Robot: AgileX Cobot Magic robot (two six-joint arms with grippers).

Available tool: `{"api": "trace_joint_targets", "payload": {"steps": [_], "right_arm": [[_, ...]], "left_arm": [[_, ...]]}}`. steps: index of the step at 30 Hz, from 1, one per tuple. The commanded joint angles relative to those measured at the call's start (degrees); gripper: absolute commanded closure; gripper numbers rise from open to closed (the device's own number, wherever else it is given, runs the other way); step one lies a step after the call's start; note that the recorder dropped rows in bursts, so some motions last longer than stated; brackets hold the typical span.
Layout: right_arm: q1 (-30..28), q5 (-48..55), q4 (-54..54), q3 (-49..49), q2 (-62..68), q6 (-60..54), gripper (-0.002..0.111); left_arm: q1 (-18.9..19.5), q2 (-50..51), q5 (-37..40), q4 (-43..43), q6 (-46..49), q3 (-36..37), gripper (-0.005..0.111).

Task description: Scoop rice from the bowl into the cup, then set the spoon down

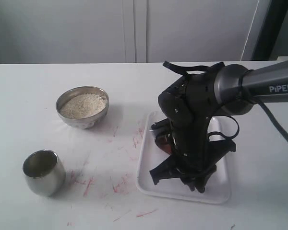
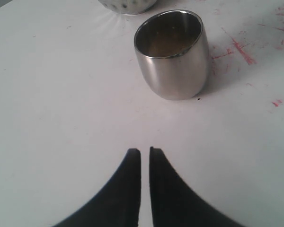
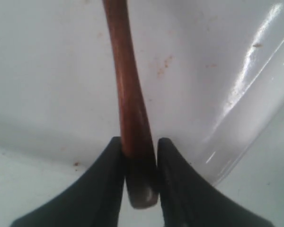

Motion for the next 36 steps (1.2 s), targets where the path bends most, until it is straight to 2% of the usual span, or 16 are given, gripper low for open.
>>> {"api": "trace_joint_targets", "payload": {"steps": [1, 14, 16, 19, 20, 28, 36], "right_arm": [[-0.3, -0.6, 0.1, 0.0, 0.0, -0.6, 0.079], [-0.3, -2.1, -1.4, 0.0, -0.9, -0.7, 0.079], [-0.3, -3.1, -1.9, 0.0, -2.2, -0.7, 0.087], [-0.3, -5.6, -2.5, 0.0, -5.5, -0.7, 0.106], [-0.3, -7.1, -2.5, 0.0, -6.8, -0.7, 0.108], [-0.1, -18.3, -2.8, 0.5, -19.5, -0.7, 0.108], [-0.1, -31.8, -4.0, 6.2, -36.3, -1.6, 0.108]], "left_arm": [[-0.1, -0.2, 1.9, 0.0, -0.3, 0.5, 0.092], [-0.1, -0.2, 1.9, 0.0, -0.3, 0.5, 0.092], [-0.1, -0.2, 1.9, 0.0, -0.3, 0.5, 0.092], [-0.1, -0.2, 1.9, 0.0, -0.3, 0.5, 0.092], [-0.1, -0.2, 1.9, 0.0, -0.3, 0.5, 0.092], [-0.1, -0.2, 1.9, 0.0, -0.3, 0.5, 0.092], [-0.1, -0.2, 1.9, 0.0, -0.3, 0.5, 0.092]]}}
